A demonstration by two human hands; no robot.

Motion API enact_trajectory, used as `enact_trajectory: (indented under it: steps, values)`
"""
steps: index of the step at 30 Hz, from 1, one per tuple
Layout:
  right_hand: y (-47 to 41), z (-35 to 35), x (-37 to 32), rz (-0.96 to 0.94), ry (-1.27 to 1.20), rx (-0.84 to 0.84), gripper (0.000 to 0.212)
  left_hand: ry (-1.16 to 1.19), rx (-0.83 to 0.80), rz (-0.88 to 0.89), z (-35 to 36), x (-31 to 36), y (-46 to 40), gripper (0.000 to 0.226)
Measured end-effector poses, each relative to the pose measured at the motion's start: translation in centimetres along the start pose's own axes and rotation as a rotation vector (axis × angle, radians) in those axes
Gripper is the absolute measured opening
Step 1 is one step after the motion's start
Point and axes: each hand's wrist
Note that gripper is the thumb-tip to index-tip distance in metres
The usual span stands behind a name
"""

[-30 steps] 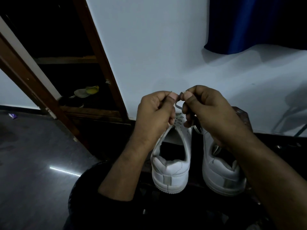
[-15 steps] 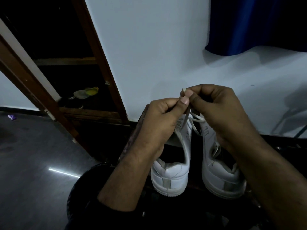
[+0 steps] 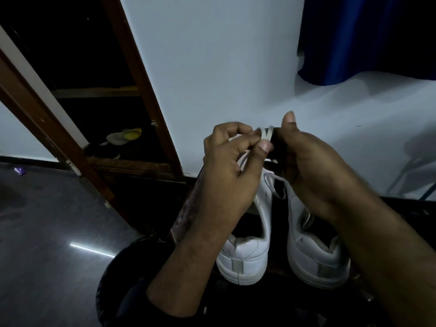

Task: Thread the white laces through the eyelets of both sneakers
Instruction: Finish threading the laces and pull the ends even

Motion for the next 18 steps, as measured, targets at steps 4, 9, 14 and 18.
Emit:
enact_trajectory:
  steps: [4,9,14,18]
  values:
    - [0.0,-0.3,-0.9,-0.034,-0.120,-0.033,0.040,-0.268,0.046,0.121,0.3,0.3,0.7,0.024]
    - [-0.1,-0.5,-0.9,-0.048,-0.179,0.047,0.031,-0.379,-0.174,0.098,-0.4,-0.6,0.7,0.015]
    - [-0.2,-1.1,-1.0,-0.057,-0.189,0.167,0.030,-0.363,-0.441,-0.012,-0.6,-1.3,1.0,0.022]
    - [-0.1,-0.6,-0.5,-0.094,-0.007,0.175,0.030,-0.009,-0.310,-0.181,-0.3,-0.9,0.6,0.046]
Point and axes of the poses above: each hand's wrist, its own y-axis away from the middle knuckle, its own z-axis out of the palm, x = y × z, and after that the axes turned 12 degrees about -z, right-handed
